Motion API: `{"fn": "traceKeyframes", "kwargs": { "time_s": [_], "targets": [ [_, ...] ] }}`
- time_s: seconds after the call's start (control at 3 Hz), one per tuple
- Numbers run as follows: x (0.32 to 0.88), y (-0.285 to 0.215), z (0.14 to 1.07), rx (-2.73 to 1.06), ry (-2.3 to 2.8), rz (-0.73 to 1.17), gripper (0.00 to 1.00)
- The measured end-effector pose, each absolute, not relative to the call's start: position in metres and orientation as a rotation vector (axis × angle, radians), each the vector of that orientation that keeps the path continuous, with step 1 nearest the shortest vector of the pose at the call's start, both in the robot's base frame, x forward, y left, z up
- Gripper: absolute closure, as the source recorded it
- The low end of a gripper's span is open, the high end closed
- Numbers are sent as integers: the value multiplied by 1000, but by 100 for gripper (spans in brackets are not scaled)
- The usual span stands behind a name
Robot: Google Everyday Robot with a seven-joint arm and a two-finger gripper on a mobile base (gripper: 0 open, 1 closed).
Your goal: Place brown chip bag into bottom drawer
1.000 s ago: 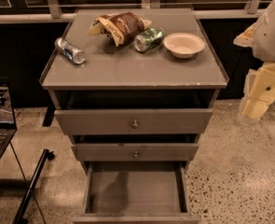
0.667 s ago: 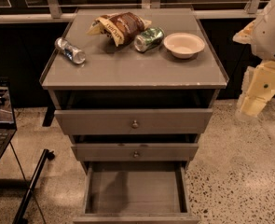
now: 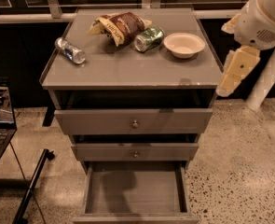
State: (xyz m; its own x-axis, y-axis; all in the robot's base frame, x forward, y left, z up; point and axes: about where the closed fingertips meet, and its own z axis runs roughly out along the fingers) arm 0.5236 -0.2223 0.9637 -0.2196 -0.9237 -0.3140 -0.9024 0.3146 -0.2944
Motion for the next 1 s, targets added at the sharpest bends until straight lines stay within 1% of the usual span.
{"fn": "traceKeyframes", "kwargs": {
  "time_s": [0.33, 0.67, 1.0],
  "targets": [
    [573, -212, 950, -1628, 2126, 10, 0],
    [622, -184, 949, -1654, 2042, 78, 0],
    [662, -140, 974, -1696, 1932, 89, 0]
  ]
}}
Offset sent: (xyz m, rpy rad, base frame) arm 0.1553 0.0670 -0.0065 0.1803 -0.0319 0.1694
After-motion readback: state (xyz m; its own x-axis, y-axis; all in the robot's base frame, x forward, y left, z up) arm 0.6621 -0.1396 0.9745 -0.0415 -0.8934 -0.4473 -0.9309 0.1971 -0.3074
